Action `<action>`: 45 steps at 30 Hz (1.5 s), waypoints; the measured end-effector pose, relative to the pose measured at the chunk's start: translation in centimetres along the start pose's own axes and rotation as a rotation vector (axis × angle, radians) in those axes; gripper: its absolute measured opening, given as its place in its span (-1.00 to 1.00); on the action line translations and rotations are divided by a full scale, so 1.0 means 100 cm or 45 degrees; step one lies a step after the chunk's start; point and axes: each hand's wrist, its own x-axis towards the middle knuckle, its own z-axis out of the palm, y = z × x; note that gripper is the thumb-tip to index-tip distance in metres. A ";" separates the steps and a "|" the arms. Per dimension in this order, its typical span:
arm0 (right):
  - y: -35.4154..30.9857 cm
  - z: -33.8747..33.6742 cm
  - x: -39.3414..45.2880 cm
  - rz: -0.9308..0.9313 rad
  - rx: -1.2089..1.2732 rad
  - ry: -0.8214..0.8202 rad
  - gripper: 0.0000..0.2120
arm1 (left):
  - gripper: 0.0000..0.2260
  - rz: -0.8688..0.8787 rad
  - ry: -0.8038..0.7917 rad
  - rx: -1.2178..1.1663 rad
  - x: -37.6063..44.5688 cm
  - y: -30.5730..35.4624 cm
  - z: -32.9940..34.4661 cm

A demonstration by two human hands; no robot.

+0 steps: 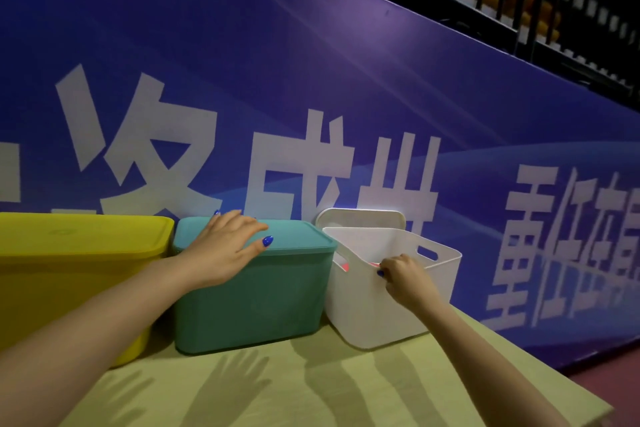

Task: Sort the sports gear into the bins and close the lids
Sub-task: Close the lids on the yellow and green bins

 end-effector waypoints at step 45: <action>0.014 0.106 0.282 -0.041 -0.327 -0.411 -0.46 | -0.41 -0.291 -0.470 0.212 0.156 0.013 0.103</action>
